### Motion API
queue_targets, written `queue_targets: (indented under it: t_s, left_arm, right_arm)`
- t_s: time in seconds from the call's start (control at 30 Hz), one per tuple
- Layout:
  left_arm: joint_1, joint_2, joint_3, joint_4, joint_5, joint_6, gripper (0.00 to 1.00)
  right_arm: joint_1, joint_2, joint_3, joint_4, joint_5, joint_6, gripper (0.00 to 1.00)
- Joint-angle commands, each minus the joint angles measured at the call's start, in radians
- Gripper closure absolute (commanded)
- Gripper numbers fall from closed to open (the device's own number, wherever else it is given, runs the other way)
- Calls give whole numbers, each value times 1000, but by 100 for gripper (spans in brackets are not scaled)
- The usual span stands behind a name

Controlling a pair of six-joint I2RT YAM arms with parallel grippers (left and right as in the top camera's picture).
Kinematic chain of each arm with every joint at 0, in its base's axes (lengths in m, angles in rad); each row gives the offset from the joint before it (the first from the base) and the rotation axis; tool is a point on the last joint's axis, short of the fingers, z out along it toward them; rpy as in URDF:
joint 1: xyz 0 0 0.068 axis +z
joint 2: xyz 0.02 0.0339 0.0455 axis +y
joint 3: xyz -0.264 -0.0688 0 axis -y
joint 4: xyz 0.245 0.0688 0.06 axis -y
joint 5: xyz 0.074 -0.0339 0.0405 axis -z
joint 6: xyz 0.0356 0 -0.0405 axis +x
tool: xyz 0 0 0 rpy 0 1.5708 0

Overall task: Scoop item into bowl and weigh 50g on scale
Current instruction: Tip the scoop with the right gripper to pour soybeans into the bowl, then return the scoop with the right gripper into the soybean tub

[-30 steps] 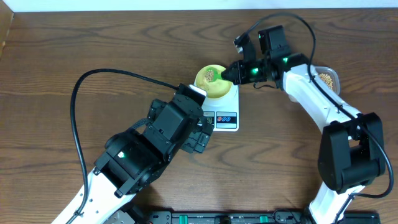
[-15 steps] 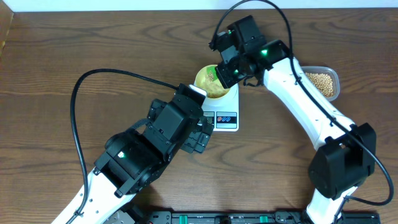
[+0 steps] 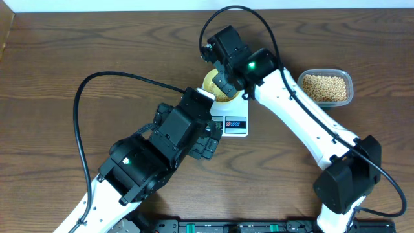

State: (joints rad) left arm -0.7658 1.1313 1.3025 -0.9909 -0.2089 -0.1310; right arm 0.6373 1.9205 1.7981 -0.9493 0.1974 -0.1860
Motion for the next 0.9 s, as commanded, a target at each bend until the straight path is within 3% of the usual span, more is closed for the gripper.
queue_targets:
  t_s: [0.0,0.4,0.67,0.87]
  left_arm:
    - [3,-9,5,-3,-9,-2,2]
    - [3,-9,5,-3,-10,-2,2]
    - [3,-9,5,-3,-9,-2,2]
    - [3,-9,5,-3,-10,-2,2]
  right_arm:
    - [6,-8,23,-3,54,-12,99]
    - [-106,-74,88,-37,-122,153,99]
    - [-349,-107,133,-245,92,307,99]
    - [-502,-102,90,-345,80,347,99]
